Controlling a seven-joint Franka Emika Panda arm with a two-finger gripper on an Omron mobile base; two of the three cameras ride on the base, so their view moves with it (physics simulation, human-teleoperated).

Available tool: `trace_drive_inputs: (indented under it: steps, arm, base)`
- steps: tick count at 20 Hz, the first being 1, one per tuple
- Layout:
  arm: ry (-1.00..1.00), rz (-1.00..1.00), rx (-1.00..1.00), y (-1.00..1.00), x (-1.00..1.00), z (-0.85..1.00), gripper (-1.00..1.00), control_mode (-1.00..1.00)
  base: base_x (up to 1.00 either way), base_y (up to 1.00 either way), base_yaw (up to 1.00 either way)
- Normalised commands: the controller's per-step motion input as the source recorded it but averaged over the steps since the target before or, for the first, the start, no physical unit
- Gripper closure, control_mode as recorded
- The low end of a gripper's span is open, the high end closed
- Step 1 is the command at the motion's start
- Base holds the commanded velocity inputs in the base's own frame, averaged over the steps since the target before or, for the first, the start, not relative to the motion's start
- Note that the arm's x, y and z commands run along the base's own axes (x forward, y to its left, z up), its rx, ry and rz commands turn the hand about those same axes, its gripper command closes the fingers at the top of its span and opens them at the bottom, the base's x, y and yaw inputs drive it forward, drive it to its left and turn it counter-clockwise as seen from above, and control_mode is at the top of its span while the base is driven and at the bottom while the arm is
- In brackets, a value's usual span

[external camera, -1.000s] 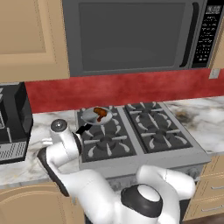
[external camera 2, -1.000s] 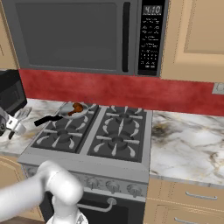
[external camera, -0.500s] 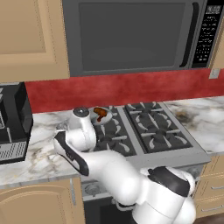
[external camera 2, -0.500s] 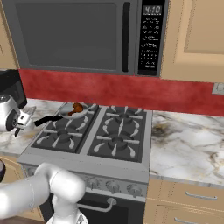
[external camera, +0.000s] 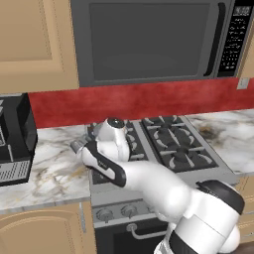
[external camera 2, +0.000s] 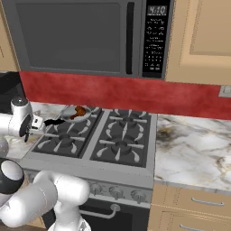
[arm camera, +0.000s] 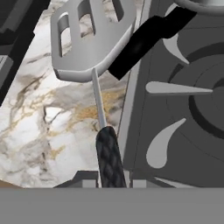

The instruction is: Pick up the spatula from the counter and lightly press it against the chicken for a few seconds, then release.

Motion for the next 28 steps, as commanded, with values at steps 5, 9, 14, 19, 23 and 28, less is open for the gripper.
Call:
trace_drive_inputs:
  steps: [5, 9, 14, 19, 23, 28]
  arm:
    - [-0.02, 0.23, 0.00, -0.34, -0.19, 0.20, 1.00, -1.00]
    - [0.00, 0.22, 0.00, -0.44, -0.10, 0.07, 1.00, -1.00]
    - [0.00, 0.19, 0.00, -0.48, -0.09, 0.20, 1.00, -1.00]
    - [-0.04, 0.15, 0.03, -0.49, 0.00, 0.06, 1.00, -1.00]
    - [0.00, 0.14, 0.09, -0.48, 0.05, -0.03, 1.00, -1.00]
    - [-0.01, 0.10, 0.05, -0.34, 0.08, 0.00, 1.00, -1.00]
  base:
    - [0.00, 0.00, 0.00]
    - [0.00, 0.00, 0.00]
    - [0.00, 0.00, 0.00]
    - [0.00, 0.00, 0.00]
    - [0.00, 0.00, 0.00]
    - [0.00, 0.00, 0.00]
